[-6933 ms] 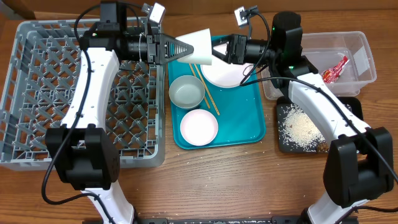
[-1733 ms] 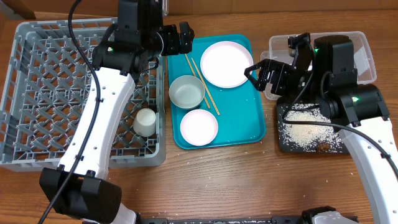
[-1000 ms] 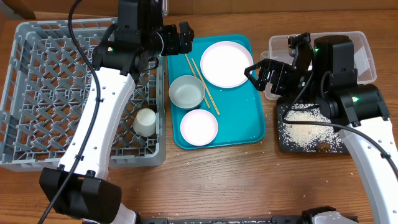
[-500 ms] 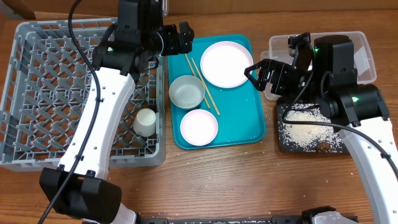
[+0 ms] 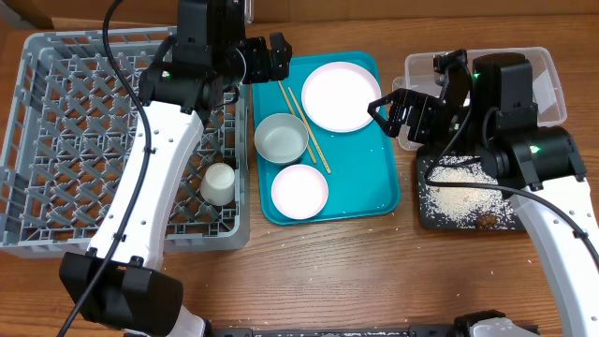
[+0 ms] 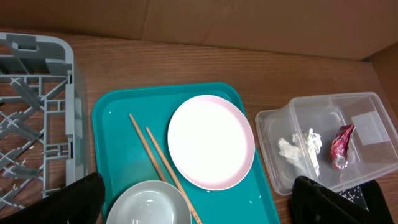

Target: Sort waste into correct bins and load items into the dishwasher

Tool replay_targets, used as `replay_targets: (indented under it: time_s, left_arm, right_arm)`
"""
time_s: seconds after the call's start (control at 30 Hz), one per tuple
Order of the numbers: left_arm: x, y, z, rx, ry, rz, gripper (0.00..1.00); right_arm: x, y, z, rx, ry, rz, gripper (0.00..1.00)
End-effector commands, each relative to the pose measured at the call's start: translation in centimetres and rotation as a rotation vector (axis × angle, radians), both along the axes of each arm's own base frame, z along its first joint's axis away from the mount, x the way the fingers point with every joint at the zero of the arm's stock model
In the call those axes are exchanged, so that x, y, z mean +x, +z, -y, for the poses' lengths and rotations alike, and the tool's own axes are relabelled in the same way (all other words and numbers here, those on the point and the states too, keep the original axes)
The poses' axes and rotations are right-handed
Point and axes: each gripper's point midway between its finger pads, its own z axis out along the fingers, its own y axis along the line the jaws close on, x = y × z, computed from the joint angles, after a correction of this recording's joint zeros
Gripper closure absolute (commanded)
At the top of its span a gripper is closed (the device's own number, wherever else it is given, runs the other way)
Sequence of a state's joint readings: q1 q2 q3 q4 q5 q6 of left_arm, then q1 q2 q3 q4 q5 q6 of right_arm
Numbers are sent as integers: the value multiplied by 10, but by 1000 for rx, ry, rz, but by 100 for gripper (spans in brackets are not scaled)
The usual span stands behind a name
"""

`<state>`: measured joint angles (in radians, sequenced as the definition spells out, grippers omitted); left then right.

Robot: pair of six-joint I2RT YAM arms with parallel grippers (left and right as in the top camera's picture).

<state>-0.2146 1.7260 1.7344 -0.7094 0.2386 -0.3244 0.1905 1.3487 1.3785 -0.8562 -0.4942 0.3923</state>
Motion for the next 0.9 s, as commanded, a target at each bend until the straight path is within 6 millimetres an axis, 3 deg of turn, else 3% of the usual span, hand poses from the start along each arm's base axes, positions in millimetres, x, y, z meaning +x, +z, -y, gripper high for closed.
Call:
replay_targets:
  time_s: [0.0, 0.57, 0.87]
  left_arm:
    - [3, 6, 0, -7, 17, 14, 3]
    - [2, 4, 0, -4, 16, 7, 3]
    - [-12, -13, -5, 23, 25, -83, 5]
  right_arm:
    - [0, 6, -1, 12, 4, 14, 0]
    - [0, 7, -1, 11, 4, 16, 0]
    - [7, 8, 3, -9, -23, 43, 0]
